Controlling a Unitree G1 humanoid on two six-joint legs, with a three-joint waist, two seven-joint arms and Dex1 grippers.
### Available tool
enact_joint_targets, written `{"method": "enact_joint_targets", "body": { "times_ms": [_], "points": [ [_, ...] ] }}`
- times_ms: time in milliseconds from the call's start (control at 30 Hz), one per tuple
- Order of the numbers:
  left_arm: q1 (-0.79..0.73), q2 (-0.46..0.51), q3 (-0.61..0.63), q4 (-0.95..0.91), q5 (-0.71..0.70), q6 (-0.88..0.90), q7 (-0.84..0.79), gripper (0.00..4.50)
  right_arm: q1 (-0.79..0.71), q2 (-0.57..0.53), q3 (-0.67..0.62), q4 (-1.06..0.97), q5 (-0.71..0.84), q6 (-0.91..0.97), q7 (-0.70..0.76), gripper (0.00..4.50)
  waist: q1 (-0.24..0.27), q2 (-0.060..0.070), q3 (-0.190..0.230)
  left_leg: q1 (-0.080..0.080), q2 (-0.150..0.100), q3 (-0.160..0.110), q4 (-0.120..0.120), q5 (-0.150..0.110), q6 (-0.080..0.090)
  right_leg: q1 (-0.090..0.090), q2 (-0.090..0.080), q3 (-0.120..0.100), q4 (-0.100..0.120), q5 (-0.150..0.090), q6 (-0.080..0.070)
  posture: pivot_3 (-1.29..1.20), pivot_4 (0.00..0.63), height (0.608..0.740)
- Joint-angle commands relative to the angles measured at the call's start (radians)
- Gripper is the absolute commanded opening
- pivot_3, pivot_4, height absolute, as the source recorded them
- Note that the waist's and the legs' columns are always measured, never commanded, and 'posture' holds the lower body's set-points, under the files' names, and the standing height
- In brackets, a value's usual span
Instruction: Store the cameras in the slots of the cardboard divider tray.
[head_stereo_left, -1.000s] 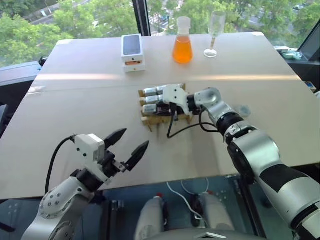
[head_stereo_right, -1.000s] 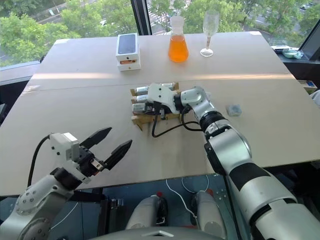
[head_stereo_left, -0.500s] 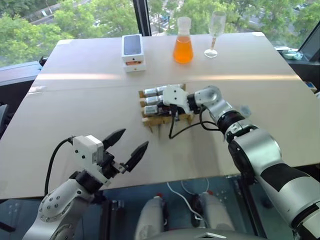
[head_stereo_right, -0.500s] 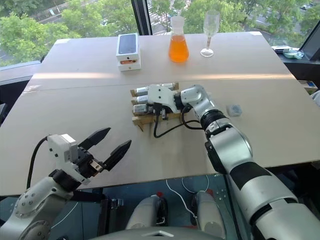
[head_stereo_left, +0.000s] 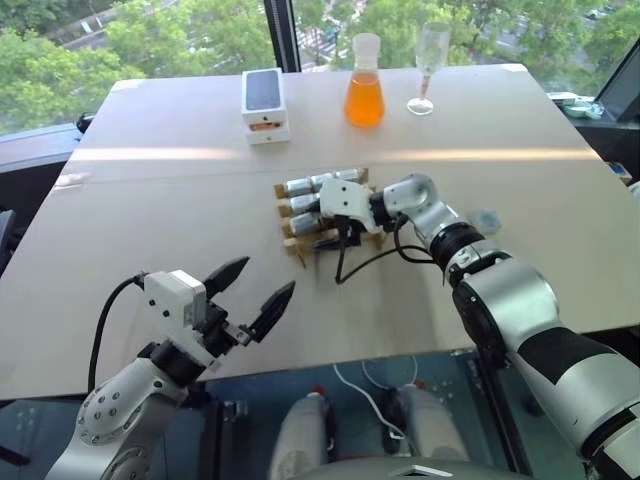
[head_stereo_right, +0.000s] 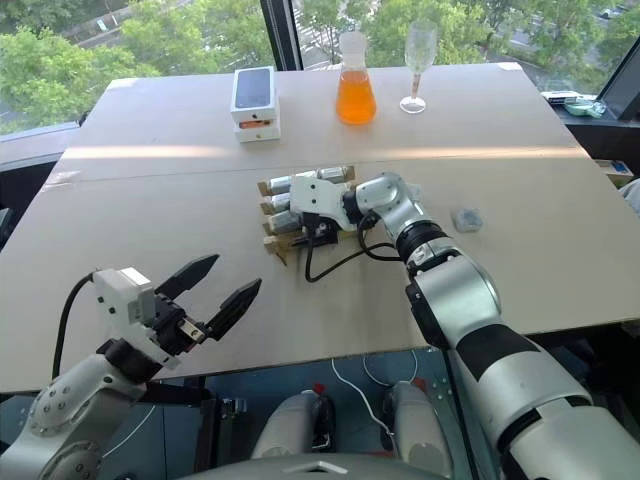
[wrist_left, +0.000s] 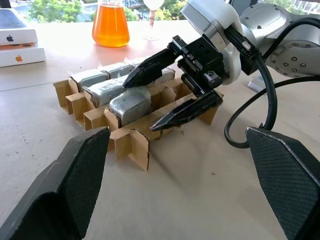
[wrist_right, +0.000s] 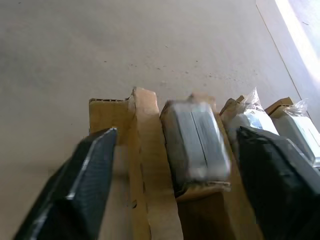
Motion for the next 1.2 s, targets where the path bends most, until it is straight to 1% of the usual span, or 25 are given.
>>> {"method": "enact_joint_targets", "body": {
  "times_ms": [33, 267, 367, 533, 667, 800, 933, 1033, 1100, 1200],
  "points": [
    [-0.014, 0.003, -0.01, -0.03, 0.001, -0.02, -0.003, 4.5, -0.036, 0.0, -0.022, -0.016, 0.013, -0.021, -0.006, 3.73, 0.0, 0.0, 0.0, 0.0, 0.0, 0.0, 0.0, 0.0, 0.0, 0.0, 0.0, 0.0, 0.0, 0.0, 0.0, 0.0, 0.15, 0.74],
    [-0.029, 0.006, -0.013, -0.021, 0.0, -0.018, -0.007, 4.5, -0.049, -0.012, -0.041, -0.019, 0.027, -0.026, 0.001, 3.73, 0.0, 0.0, 0.0, 0.0, 0.0, 0.0, 0.0, 0.0, 0.0, 0.0, 0.0, 0.0, 0.0, 0.0, 0.0, 0.0, 0.15, 0.74],
    [-0.031, 0.011, -0.014, -0.021, 0.001, -0.015, -0.007, 4.5, -0.055, -0.023, -0.073, -0.025, 0.064, -0.031, 0.045, 3.73, 0.0, 0.0, 0.0, 0.0, 0.0, 0.0, 0.0, 0.0, 0.0, 0.0, 0.0, 0.0, 0.0, 0.0, 0.0, 0.0, 0.15, 0.74],
    [-0.041, 0.015, -0.012, -0.012, -0.004, -0.014, -0.01, 4.5, -0.047, -0.059, -0.18, -0.048, 0.182, -0.012, 0.156, 3.73, 0.001, 0.0, 0.0, 0.0, 0.0, 0.0, 0.0, 0.0, 0.0, 0.0, 0.0, 0.0, 0.0, 0.0, 0.0, 0.0, 0.15, 0.74],
    [-0.073, 0.021, -0.037, 0.012, -0.002, -0.009, -0.023, 4.5, -0.011, -0.128, -0.249, -0.076, 0.262, 0.027, 0.212, 3.73, 0.006, 0.0, 0.0, 0.0, 0.0, 0.0, 0.0, 0.0, 0.0, 0.0, 0.0, 0.0, 0.0, 0.0, 0.0, 0.0, 0.15, 0.74],
    [-0.126, 0.033, -0.057, 0.055, -0.006, -0.004, -0.052, 4.5, 0.07, -0.237, -0.286, -0.124, 0.313, 0.08, 0.235, 3.73, 0.01, 0.0, 0.0, -0.001, -0.001, -0.001, 0.0, 0.0, 0.0, 0.001, 0.0, -0.001, -0.001, 0.0, 0.0, 0.0, 0.15, 0.74],
    [-0.171, 0.043, -0.088, 0.097, -0.004, -0.004, -0.083, 4.5, 0.178, -0.332, -0.32, -0.204, 0.353, 0.137, 0.17, 3.73, 0.005, 0.0, 0.0, -0.001, -0.001, 0.0, 0.0, 0.0, 0.0, 0.001, -0.001, 0.0, -0.001, 0.0, 0.0, 0.0, 0.15, 0.74],
    [-0.213, 0.046, -0.112, 0.131, -0.001, -0.003, -0.104, 4.5, 0.29, -0.384, -0.355, -0.351, 0.416, 0.234, 0.135, 3.73, 0.008, 0.0, 0.0, 0.0, -0.001, 0.0, 0.0, 0.0, 0.0, 0.001, 0.0, 0.0, 0.0, 0.0, 0.0, 0.0, 0.15, 0.74],
    [-0.239, 0.052, -0.128, 0.153, 0.0, -0.001, -0.123, 4.5, 0.398, -0.409, -0.372, -0.514, 0.444, 0.328, 0.064, 3.73, 0.007, 0.001, 0.0, 0.0, -0.001, 0.0, 0.0, 0.0, 0.0, 0.001, 0.0, 0.0, 0.0, 0.0, 0.0, 0.0, 0.15, 0.74],
    [-0.288, 0.06, -0.183, 0.19, 0.011, 0.012, -0.159, 4.5, 0.585, -0.44, -0.417, -0.78, 0.454, 0.485, -0.13, 3.73, 0.009, 0.001, 0.0, 0.0, 0.0, 0.0, 0.0, 0.0, 0.0, 0.001, 0.0, 0.0, 0.001, 0.0, 0.001, 0.0, 0.15, 0.74]
  ]
}}
